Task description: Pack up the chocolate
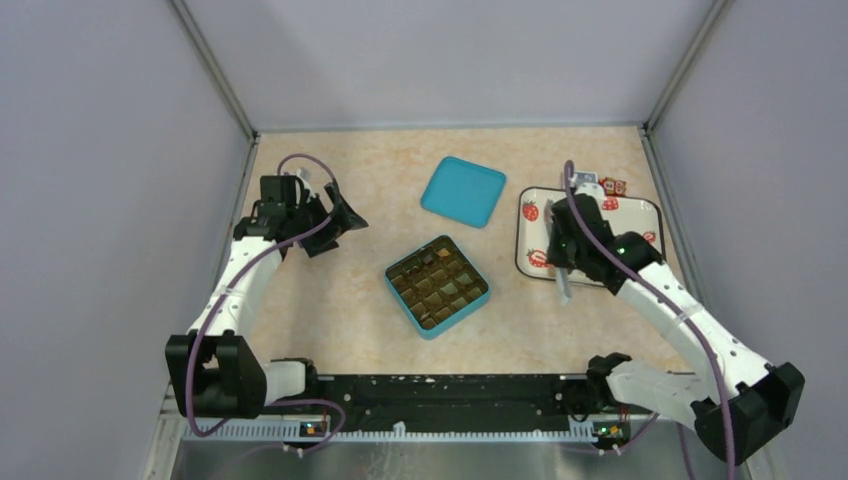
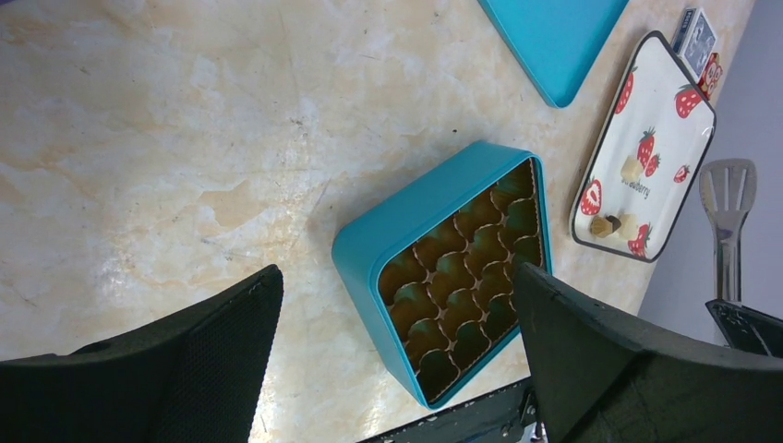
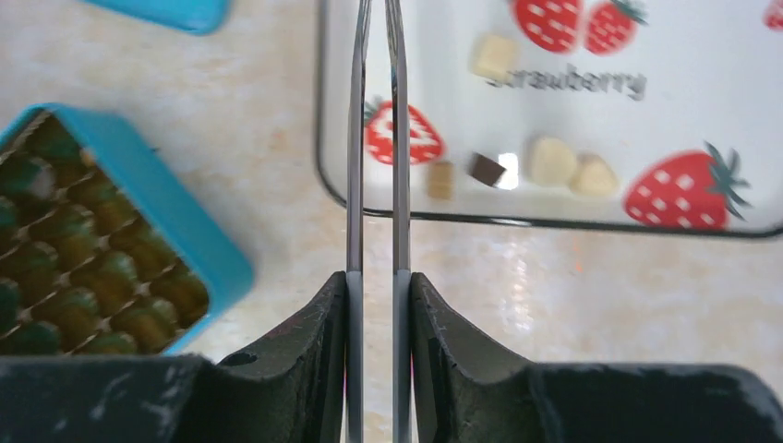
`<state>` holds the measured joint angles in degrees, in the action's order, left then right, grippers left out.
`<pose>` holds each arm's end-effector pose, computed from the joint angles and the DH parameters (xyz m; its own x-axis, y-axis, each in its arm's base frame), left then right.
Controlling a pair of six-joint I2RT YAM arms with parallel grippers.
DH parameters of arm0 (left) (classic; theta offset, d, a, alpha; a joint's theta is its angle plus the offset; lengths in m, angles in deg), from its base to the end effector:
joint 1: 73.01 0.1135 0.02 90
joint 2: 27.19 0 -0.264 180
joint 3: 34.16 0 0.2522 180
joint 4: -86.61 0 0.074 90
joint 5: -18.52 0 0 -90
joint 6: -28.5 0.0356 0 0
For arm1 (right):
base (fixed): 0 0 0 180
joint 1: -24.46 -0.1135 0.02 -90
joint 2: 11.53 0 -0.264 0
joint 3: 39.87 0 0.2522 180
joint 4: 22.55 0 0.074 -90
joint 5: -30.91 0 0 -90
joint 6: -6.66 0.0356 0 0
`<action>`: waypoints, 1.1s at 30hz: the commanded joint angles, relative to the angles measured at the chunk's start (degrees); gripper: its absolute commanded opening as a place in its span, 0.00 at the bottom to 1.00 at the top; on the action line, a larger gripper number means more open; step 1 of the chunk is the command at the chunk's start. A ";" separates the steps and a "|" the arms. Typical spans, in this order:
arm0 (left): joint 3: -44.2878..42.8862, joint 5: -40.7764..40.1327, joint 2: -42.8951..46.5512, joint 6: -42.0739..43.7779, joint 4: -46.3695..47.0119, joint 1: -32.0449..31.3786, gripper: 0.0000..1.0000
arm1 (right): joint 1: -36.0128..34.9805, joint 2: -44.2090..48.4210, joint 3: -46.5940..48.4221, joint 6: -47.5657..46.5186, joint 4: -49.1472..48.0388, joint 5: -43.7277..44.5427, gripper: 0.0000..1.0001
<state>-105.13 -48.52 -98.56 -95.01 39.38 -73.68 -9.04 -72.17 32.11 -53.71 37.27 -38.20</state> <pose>0.2596 -0.0169 0.2830 -0.7670 -0.4994 -0.4028 -0.1797 0.7699 -0.6124 0.1812 0.1047 0.3129 -0.7002 0.0905 -0.7082 0.0318 0.9949 0.0957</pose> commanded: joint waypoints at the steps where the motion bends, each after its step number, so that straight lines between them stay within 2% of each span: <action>1: -0.74 1.61 -0.29 0.82 2.09 0.25 0.98 | 8.41 4.53 -2.78 0.20 4.60 -1.46 0.28; 4: -1.08 2.24 -0.96 0.65 2.13 0.30 0.98 | 12.64 4.79 -4.19 -0.98 4.19 -4.40 0.31; 6: -1.24 2.33 -1.21 0.56 2.18 0.30 0.98 | 13.84 4.39 -4.92 -1.45 3.56 -5.67 0.40; 8: -1.18 2.15 -1.17 0.56 2.22 0.27 0.98 | 14.07 3.38 -5.09 -1.65 3.11 -6.11 0.43; 33: -0.62 1.15 -1.84 1.06 3.07 0.30 0.98 | 14.58 -2.41 -4.32 -3.51 0.91 -0.20 0.44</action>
<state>-105.13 -47.10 -100.00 -94.73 39.88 -73.63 5.10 -73.40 25.64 -56.29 40.42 -40.61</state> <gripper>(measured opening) 0.979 0.440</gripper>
